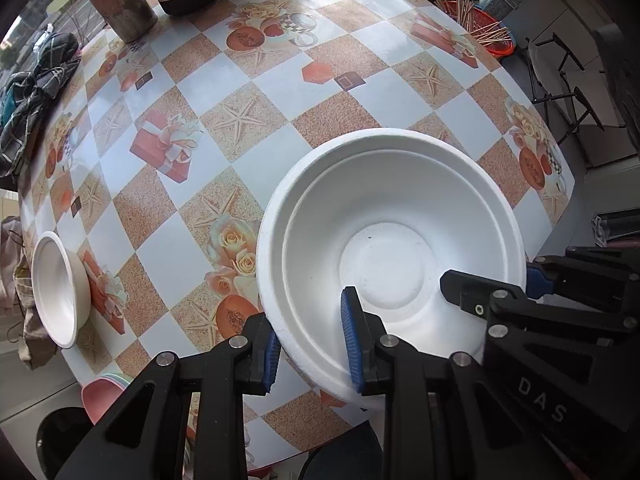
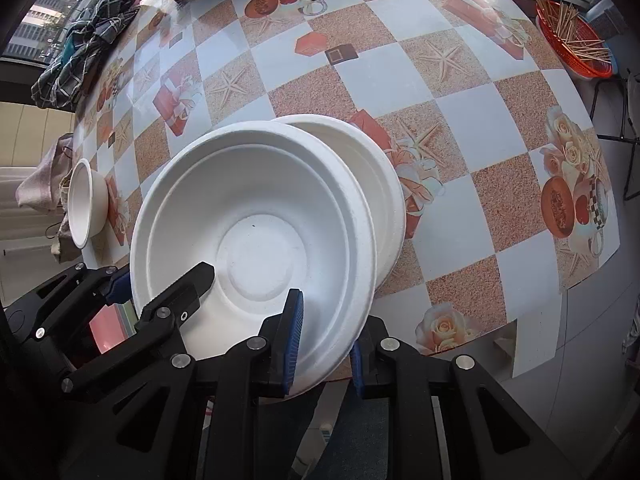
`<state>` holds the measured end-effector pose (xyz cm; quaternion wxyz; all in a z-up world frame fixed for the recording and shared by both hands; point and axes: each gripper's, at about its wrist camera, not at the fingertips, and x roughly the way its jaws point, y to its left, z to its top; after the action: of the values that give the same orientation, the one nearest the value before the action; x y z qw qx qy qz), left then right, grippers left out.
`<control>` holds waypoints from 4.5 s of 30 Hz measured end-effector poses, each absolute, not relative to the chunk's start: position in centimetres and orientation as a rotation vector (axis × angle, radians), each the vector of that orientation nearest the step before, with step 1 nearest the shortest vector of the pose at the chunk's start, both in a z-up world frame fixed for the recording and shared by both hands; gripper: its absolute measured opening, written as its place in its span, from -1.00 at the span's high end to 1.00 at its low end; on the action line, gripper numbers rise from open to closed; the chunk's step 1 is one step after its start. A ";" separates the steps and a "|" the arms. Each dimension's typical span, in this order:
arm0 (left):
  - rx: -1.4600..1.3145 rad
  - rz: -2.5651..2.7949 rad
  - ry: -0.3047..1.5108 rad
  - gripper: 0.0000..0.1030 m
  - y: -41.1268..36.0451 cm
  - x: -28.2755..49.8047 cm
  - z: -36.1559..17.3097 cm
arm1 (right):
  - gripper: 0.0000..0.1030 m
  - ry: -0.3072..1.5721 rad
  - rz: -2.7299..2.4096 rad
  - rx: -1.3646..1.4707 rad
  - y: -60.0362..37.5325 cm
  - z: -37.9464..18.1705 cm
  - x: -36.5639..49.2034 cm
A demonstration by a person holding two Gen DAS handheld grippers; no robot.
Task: Organize plates and bowls
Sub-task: 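Carry the held bowl over the first white bowl and lower it in, then open both grippers to release the bowl onto the first bowl, then move both grippers to the rim of a third white bowl, then close both grippers on the third white bowl rim, then carry the third bowl over the bowl stack and lower it in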
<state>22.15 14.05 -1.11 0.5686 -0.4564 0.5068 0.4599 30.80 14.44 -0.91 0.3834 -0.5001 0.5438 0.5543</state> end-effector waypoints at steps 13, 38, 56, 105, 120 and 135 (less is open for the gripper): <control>-1.183 1.101 1.114 -0.24 13.2 18.6 -1.4 | -0.77 1.463 1.300 -1.178 15.9 -2.2 35.4; -1.283 1.200 1.110 -0.25 8.5 13.1 -1.0 | -0.86 1.162 1.257 -1.438 17.1 -6.5 29.9; -1.327 1.315 0.944 -0.25 9.9 8.6 1.6 | -0.86 1.114 1.336 -1.260 20.8 0.4 29.7; -1.606 1.579 0.831 0.52 13.0 -14.4 -7.8 | 0.49 1.190 1.703 -1.652 20.1 -7.7 -5.0; -1.533 1.420 0.965 0.52 12.7 -1.7 -6.8 | 0.71 1.196 1.634 -1.658 18.5 -7.2 5.3; -1.499 1.285 1.114 0.45 4.9 8.3 -6.5 | 0.66 1.238 1.563 -1.748 10.2 -7.7 14.4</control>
<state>8.35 4.89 -6.55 0.4234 -0.5990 0.4451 0.5136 14.37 10.20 -7.75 0.2425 -0.6397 0.4528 0.5718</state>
